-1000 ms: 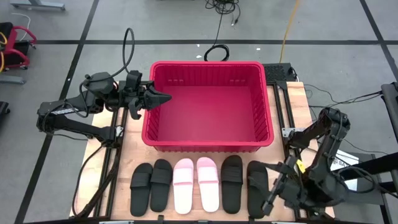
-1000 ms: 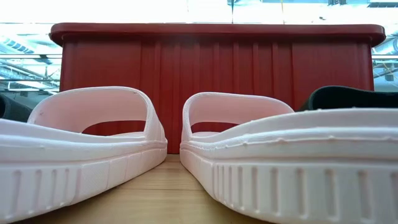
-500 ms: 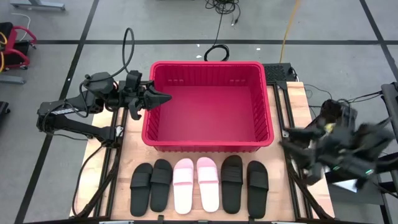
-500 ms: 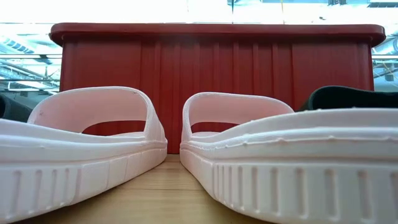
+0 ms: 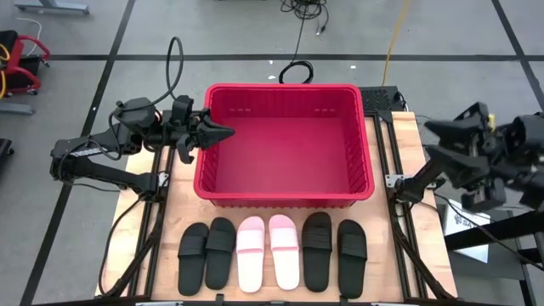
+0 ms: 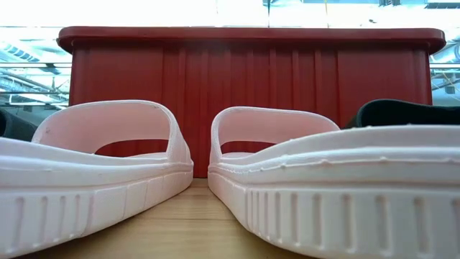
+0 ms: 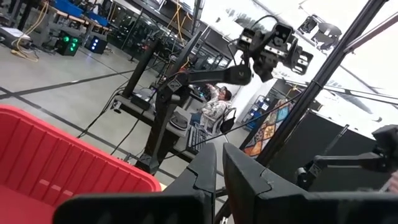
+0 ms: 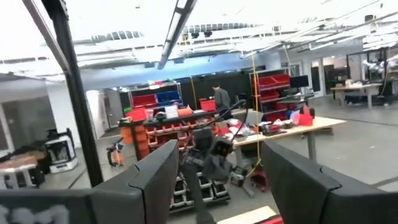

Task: Pick and place slides into bin
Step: Put the black slide into the red organizer bin

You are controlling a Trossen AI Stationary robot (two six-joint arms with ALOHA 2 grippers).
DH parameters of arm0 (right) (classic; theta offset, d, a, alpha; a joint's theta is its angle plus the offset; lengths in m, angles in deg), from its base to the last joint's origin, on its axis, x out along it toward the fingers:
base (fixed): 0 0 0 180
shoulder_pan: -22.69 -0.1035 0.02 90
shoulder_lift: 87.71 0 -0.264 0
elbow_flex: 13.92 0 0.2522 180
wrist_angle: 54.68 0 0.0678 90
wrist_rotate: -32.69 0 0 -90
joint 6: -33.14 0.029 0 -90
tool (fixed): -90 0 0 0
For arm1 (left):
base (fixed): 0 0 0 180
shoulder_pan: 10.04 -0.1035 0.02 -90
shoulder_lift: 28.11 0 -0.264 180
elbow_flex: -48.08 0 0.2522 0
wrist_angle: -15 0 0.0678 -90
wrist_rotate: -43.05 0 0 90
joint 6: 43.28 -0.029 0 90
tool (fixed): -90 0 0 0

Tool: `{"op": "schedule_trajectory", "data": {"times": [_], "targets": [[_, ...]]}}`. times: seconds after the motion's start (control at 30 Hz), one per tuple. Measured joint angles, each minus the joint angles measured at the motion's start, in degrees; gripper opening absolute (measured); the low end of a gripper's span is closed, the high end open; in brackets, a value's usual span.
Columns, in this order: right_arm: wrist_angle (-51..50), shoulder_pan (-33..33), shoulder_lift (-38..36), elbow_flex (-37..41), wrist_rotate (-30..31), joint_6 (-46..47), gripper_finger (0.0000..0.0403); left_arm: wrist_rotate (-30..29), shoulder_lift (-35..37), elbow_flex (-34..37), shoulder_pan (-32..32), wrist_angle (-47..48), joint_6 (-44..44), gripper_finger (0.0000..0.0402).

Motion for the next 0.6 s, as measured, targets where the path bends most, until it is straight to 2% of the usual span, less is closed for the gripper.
{"op": "schedule_trajectory", "data": {"times": [0.1,0.23,0.33,0.6], "targets": [[-5.17,0.00,-0.56,-3.08,-0.85,0.75,0.0222,0.00,0.00,0.00,-0.14,0.00,-0.20,0.0026],[-13.49,-0.02,-1.30,-6.16,-10.36,3.73,0.0222,0.04,0.00,0.00,-0.80,-0.01,0.24,0.0026],[-23.07,0.02,-1.84,-8.30,-17.16,9.54,0.0222,0.02,0.00,0.00,-1.09,-0.01,0.44,0.0026],[-45.78,3.34,-1.96,-10.68,-22.57,29.53,0.0222,0.04,0.00,0.00,-1.09,0.00,0.78,0.0026]]}}
